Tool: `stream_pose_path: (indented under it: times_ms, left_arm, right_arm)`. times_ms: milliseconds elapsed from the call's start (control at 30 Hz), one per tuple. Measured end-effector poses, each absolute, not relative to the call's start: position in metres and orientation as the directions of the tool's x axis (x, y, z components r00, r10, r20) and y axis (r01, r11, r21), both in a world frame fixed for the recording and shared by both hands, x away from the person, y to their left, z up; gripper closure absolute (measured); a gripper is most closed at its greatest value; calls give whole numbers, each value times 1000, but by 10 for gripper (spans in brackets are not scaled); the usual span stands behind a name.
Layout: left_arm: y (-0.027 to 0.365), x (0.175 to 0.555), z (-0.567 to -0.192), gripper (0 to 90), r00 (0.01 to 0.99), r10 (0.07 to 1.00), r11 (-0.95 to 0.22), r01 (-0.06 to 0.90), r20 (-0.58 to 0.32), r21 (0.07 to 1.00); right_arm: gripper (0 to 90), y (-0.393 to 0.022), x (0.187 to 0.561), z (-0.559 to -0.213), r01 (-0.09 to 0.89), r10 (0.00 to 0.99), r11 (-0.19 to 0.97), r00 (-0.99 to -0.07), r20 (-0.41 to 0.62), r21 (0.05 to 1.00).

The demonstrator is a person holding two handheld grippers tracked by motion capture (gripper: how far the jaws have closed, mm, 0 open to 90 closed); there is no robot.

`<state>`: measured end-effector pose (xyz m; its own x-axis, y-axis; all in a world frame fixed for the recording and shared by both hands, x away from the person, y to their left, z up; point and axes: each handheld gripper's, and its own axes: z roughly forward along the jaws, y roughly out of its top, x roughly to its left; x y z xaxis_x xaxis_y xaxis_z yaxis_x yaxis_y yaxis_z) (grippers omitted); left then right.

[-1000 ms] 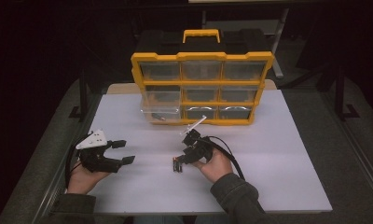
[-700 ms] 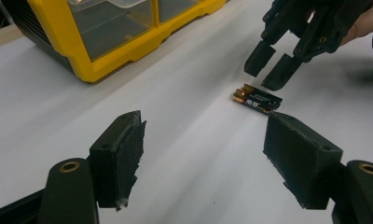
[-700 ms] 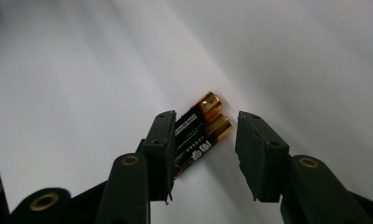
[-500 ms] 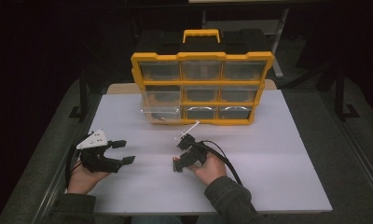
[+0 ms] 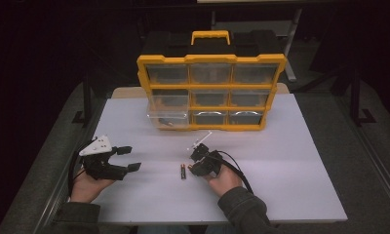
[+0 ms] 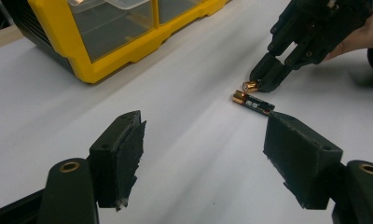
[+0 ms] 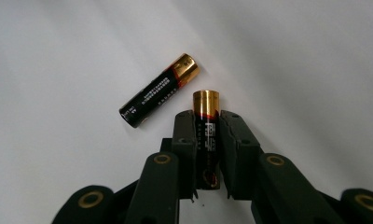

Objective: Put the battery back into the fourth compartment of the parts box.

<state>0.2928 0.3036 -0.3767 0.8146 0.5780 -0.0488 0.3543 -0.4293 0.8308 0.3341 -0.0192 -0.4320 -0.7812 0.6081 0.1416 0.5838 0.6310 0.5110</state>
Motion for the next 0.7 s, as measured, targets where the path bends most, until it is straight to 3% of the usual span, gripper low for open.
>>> stream_pose_path:
  times_ms: [300, 700]
  left_arm:
    - [303, 294, -378, 282, 813, 579, -427, 362, -56, 829]
    - [303, 294, -379, 282, 812, 581, -427, 364, -58, 827]
  right_arm:
    - [760, -37, 339, -426, 588, 592, 614, -784, 187, 526]
    - [760, -64, 354, -387, 576, 576, 574, -789, 212, 582]
